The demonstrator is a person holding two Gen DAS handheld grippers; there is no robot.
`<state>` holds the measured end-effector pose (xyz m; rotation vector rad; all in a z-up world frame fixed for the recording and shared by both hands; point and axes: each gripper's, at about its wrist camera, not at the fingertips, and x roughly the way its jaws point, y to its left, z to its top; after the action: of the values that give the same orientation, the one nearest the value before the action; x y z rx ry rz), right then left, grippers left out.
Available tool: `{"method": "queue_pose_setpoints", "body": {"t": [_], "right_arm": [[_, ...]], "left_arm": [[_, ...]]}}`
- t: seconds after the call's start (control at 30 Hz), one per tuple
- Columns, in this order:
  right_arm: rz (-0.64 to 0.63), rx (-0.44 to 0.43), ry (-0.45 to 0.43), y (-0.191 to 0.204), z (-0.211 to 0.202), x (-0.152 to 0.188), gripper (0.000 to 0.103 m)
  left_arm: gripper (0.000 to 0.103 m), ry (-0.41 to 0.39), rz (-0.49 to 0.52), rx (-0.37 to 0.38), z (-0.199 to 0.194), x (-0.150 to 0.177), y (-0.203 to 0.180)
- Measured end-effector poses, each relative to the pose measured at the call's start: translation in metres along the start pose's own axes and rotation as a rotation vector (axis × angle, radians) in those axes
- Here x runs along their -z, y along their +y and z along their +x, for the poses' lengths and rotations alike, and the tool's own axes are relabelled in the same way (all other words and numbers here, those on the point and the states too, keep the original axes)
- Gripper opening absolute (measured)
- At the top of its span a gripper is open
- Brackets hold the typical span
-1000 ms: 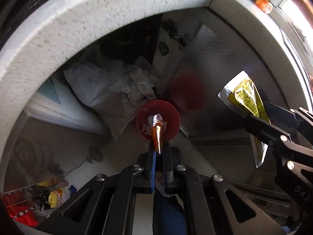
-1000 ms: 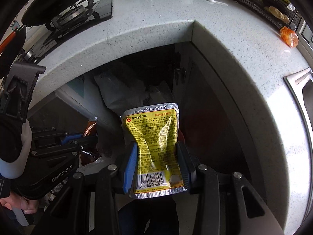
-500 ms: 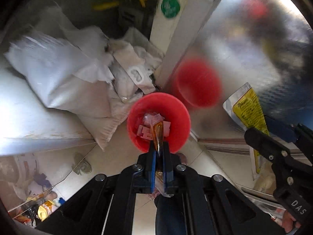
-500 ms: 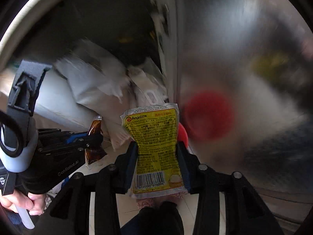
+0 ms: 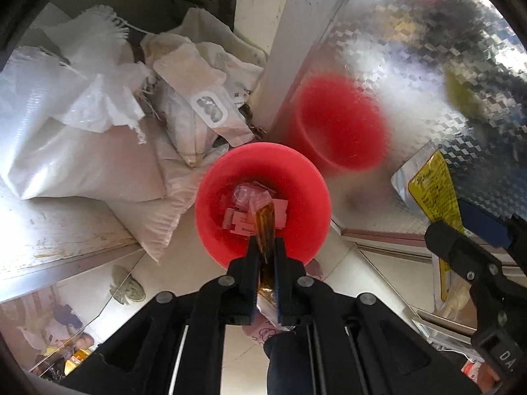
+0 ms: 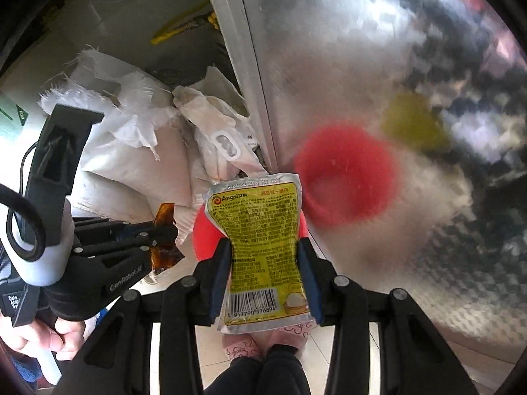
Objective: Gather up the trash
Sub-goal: 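Open the left gripper over the red bucket, dropping the brown packet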
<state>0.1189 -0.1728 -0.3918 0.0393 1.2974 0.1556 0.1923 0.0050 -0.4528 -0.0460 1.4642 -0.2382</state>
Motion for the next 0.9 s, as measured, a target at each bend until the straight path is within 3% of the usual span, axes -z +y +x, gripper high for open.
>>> {"method": "queue_pose_setpoints", "body": {"t": [0.17, 0.63, 0.8, 0.9], "right_arm": [[0.036, 0.002, 0.013, -0.005, 0.007, -0.002, 0.038], [-0.008, 0.006, 0.016, 0.004, 0.02, -0.004, 0.038], [-0.052, -0.005, 0.032, 0.014, 0.022, -0.005, 0.039], [-0.086, -0.022, 0.036, 0.024, 0.025, -0.007, 0.039]], "left_arm": [[0.023, 0.024, 0.021, -0.01, 0.007, -0.006, -0.005], [0.023, 0.058, -0.012, -0.011, 0.008, 0.0, 0.01], [0.032, 0.04, -0.054, -0.025, 0.002, 0.009, 0.028], [0.049, 0.039, -0.087, -0.042, 0.002, 0.015, 0.04]]}}
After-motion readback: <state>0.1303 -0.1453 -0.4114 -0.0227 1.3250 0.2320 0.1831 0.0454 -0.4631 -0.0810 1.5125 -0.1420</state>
